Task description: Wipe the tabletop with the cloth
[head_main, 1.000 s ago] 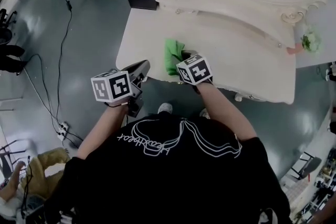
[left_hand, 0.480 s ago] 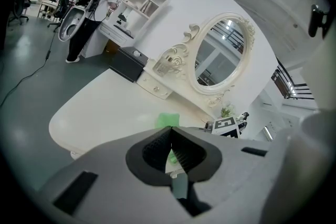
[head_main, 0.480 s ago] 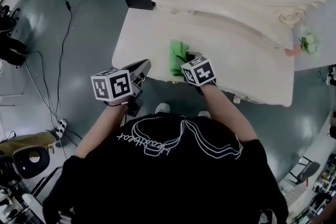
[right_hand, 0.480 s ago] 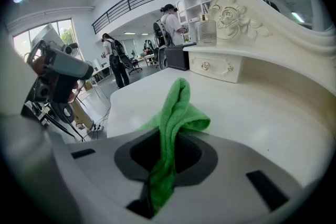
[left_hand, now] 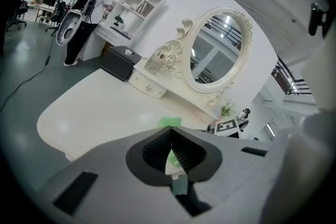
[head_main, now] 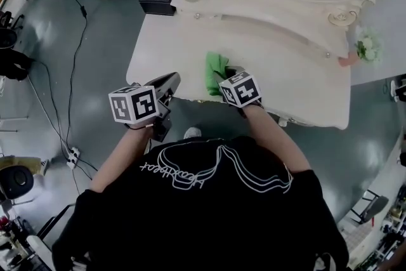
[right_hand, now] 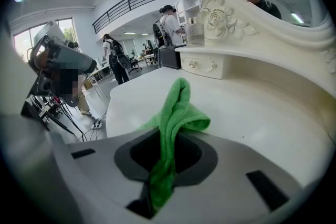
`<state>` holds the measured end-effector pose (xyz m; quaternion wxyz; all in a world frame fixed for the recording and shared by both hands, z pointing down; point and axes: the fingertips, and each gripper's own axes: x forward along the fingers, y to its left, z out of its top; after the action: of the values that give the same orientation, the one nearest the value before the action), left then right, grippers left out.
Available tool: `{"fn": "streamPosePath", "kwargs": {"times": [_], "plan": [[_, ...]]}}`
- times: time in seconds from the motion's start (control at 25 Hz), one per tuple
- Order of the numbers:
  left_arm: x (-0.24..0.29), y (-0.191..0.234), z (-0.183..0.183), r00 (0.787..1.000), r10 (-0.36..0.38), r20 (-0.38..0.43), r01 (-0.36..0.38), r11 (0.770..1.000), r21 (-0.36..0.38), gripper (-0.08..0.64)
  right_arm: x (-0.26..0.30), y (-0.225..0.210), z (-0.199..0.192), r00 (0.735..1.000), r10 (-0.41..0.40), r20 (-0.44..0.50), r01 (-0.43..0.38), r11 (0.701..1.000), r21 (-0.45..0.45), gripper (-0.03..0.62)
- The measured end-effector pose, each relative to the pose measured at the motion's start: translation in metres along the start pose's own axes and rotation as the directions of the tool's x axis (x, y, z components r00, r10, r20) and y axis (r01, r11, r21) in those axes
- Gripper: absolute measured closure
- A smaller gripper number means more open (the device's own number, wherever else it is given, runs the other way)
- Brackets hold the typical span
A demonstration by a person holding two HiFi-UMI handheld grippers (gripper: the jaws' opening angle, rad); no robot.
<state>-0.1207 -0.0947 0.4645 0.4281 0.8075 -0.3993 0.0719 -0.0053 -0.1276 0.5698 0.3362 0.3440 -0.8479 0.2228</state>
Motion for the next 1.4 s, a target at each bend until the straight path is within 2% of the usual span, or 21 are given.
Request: {"fn": "streamPosePath", "kwargs": {"times": [0.64, 1.16, 1.4], "plan": [[0.026, -0.041, -0.027, 0.999, 0.037, -0.033, -0.035, 0.998, 0.059, 0.556, -0.038, -0.037, -0.031, 1.0, -0.002, 0.014, 0.002, 1.0, -0.017, 0.538], [0.043, -0.075, -0.041, 0.998, 0.034, -0.058, -0.03, 0.997, 0.068, 0.556, -0.064, -0.064, -0.052, 1.0, -0.008, 0.008, 0.008, 1.0, 0.01, 0.538], [0.057, -0.094, -0.04, 0.999, 0.006, -0.049, -0.003, 0.998, 0.063, 0.555, -0.077, -0.078, -0.064, 1.0, -0.017, 0.004, 0.017, 0.999, 0.033, 0.538]]}}
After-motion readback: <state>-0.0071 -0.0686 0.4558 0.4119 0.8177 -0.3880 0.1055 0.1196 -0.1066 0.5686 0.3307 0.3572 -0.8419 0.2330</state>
